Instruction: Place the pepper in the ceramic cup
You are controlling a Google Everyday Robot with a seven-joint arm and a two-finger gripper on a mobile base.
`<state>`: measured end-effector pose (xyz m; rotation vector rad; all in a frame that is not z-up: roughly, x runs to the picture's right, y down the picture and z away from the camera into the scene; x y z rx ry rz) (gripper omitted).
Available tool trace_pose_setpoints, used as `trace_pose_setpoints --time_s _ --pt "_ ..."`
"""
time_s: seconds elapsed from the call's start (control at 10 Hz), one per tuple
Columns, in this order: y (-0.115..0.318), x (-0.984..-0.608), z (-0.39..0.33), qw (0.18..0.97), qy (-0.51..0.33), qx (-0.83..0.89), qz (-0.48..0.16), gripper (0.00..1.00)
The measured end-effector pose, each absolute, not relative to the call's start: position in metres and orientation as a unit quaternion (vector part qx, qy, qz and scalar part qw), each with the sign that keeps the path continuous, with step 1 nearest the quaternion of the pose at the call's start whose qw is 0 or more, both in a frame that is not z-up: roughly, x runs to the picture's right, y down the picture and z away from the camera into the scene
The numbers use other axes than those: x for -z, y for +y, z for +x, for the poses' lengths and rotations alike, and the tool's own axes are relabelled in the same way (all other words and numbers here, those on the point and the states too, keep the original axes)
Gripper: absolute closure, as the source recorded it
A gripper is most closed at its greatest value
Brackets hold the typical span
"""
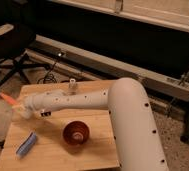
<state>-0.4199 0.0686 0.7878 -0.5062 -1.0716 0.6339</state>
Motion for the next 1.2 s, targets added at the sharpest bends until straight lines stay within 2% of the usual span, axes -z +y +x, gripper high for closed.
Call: trace_pose_setpoints --time_s 0.2,0.3,1.2 --pt "0.067 -0.792 -0.418 0.786 -0.495 -0.29 -0.232 0.25" --pt "0.067 -0.794 -0.418 0.788 -0.493 -0.288 -0.231 0.2" --pt "0.058 -0.799 -0.419 0.796 -0.485 -0.28 -0.23 0.2"
